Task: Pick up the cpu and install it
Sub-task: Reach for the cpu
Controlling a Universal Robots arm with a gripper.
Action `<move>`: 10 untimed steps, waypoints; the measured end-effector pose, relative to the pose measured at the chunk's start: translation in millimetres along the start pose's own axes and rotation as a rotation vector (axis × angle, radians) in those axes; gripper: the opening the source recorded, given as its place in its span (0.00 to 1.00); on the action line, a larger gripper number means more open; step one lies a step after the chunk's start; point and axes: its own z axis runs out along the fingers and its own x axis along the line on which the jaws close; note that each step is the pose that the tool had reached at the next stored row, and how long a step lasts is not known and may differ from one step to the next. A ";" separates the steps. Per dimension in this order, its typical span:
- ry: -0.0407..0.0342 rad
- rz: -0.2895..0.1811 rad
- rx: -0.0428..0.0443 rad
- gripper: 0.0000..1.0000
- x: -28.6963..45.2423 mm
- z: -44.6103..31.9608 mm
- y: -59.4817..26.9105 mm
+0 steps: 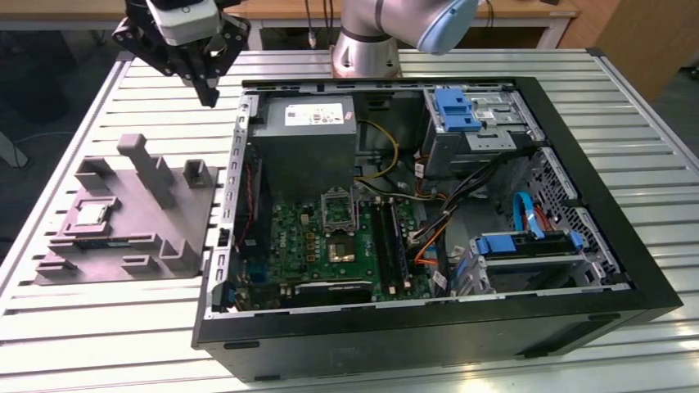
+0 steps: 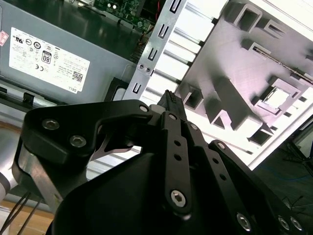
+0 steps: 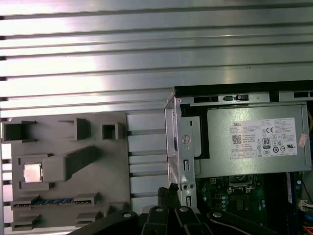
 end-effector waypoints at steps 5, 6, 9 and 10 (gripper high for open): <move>0.0000 0.000 0.0000 0.11 1.1 0.1 -0.1; 0.0000 0.000 0.0000 0.11 1.4 0.1 -0.1; 0.0000 0.000 -0.0001 0.11 2.0 0.2 -0.2; 0.0000 0.000 -0.0001 0.11 2.5 0.3 -0.2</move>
